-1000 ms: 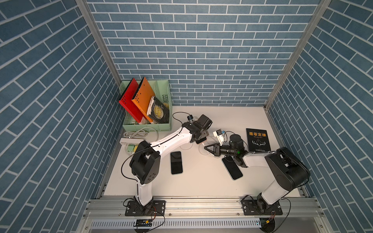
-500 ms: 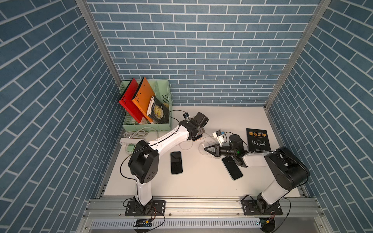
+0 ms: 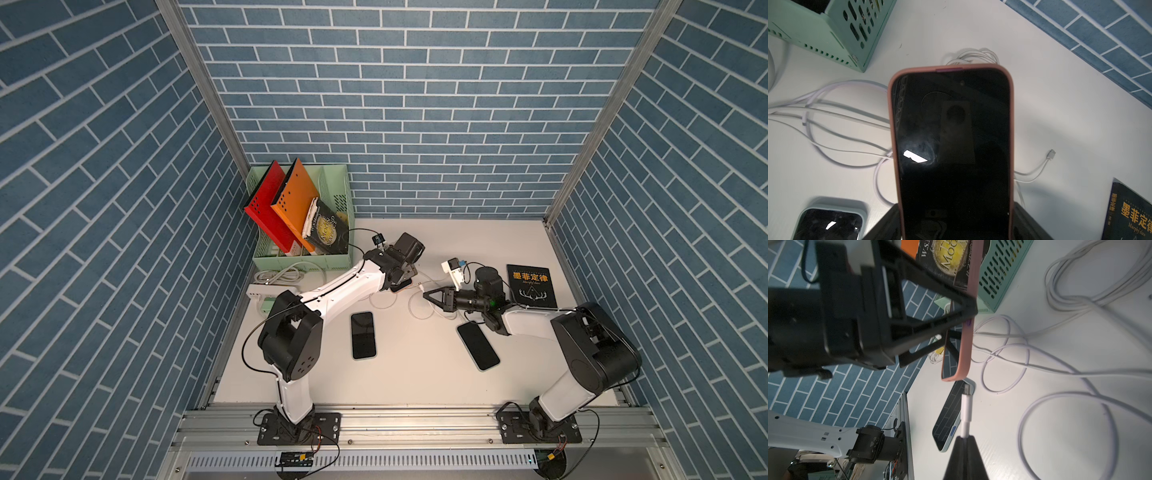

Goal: Unplug the charging cable from the phone
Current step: Remove the charging cable from the phone.

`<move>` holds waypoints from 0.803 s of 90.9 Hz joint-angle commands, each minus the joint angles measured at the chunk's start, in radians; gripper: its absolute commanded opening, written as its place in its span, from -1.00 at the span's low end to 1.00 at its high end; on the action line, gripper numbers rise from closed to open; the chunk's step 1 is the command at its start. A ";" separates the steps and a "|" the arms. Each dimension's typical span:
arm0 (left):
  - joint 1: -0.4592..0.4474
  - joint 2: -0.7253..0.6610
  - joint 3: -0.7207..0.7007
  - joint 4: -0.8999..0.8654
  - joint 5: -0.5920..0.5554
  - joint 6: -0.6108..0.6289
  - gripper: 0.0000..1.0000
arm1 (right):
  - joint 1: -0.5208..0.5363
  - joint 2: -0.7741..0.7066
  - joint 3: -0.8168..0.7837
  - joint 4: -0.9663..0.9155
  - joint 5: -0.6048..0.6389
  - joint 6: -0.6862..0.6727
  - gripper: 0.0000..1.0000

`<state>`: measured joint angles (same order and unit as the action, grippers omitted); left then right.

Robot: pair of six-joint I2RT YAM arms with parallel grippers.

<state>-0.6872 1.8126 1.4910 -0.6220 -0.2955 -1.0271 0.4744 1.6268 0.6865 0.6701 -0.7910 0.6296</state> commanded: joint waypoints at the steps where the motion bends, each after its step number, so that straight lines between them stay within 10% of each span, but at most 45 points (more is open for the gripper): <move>1: 0.009 -0.051 -0.025 0.027 -0.036 0.022 -0.95 | -0.046 -0.047 0.064 -0.068 0.043 -0.059 -1.00; 73: 0.012 -0.142 -0.175 0.043 -0.030 0.104 -0.94 | -0.315 0.146 0.328 -0.162 0.421 0.030 -1.00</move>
<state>-0.6807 1.6993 1.3231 -0.5999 -0.2958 -0.9554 0.1810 1.7153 0.9794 0.5144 -0.4675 0.6163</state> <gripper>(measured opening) 0.782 0.065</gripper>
